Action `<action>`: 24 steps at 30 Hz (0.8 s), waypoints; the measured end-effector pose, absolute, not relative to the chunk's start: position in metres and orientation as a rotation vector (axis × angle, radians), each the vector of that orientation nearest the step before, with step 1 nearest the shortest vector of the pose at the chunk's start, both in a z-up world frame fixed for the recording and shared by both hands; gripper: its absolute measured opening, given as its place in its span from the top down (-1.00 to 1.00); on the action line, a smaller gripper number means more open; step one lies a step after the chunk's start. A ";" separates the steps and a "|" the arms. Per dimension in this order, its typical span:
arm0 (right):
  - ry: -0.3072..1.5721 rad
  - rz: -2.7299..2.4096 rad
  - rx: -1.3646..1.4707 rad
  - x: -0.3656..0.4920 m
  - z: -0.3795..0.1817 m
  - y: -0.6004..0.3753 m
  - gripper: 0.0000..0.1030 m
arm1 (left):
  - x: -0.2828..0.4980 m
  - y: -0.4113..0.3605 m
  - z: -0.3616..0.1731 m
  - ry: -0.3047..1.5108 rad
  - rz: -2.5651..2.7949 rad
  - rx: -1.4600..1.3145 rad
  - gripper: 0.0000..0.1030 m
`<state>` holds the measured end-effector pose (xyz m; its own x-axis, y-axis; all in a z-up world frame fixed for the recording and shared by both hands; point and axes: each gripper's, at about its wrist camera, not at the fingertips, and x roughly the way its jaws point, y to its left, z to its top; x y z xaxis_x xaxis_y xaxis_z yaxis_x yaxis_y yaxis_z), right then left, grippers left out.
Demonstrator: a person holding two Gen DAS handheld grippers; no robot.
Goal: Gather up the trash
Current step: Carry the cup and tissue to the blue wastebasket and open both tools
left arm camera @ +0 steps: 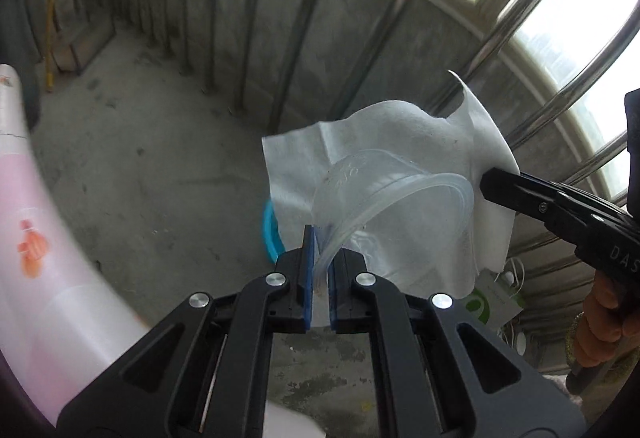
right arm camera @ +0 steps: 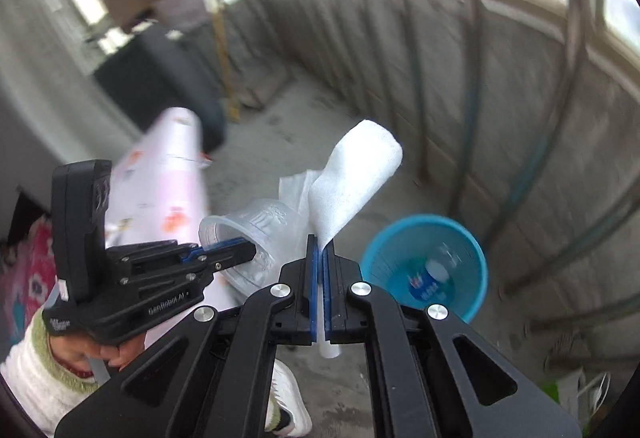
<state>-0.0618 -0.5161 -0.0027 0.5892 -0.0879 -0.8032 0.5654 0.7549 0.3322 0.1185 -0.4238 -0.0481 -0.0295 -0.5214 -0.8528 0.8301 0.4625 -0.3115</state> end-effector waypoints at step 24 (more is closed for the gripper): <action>1.187 -0.563 0.706 -0.036 -0.225 -0.619 -0.23 | 0.130 -0.520 -0.151 1.238 -1.018 0.368 -0.46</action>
